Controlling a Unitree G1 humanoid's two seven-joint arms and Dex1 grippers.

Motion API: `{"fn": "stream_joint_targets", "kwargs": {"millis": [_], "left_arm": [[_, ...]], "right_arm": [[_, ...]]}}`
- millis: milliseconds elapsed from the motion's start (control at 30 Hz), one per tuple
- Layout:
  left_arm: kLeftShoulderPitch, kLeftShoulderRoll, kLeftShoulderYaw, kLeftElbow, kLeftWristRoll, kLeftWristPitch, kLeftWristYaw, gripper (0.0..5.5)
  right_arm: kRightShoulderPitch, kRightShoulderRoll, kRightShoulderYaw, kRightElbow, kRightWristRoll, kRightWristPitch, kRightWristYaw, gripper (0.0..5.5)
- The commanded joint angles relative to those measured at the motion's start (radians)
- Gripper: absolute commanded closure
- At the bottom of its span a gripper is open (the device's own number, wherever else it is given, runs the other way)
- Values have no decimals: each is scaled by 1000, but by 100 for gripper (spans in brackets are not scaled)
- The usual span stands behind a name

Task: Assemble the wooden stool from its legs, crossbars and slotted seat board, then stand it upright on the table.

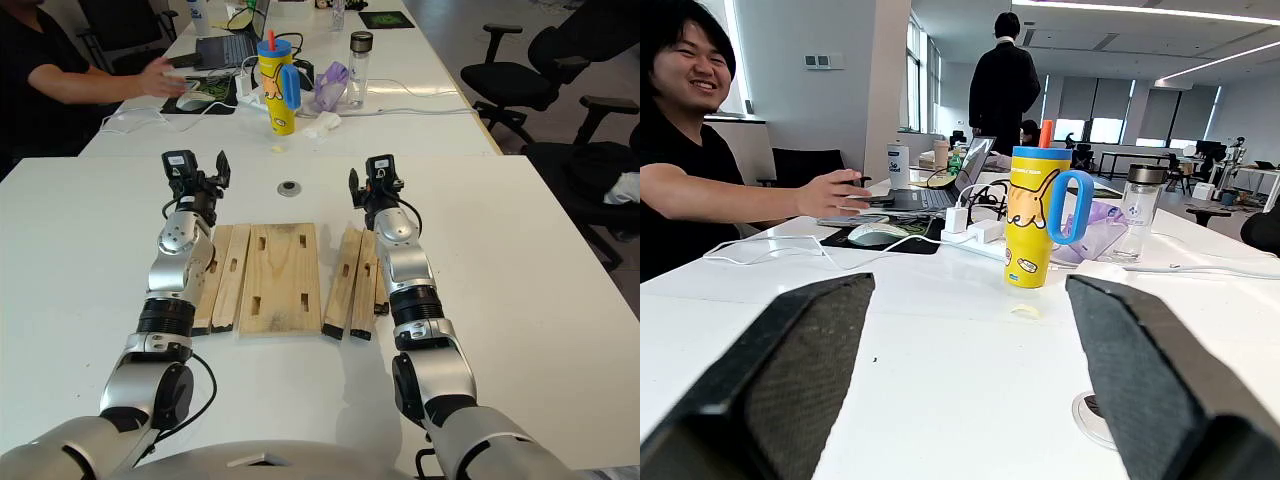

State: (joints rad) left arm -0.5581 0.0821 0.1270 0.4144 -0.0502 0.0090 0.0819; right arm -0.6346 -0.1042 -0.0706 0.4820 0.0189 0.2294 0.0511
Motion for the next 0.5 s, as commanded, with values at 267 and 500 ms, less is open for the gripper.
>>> {"fn": "stream_joint_targets", "kwargs": {"millis": [267,500], "left_arm": [[108,18,4,-191,23,88,17,194],[171,14,24,-269,18,142,21,194]], "right_arm": [[294,-137,-111,-568,145,421,122,238],[427,-144,-88,-819,268,822,149,238]]}}
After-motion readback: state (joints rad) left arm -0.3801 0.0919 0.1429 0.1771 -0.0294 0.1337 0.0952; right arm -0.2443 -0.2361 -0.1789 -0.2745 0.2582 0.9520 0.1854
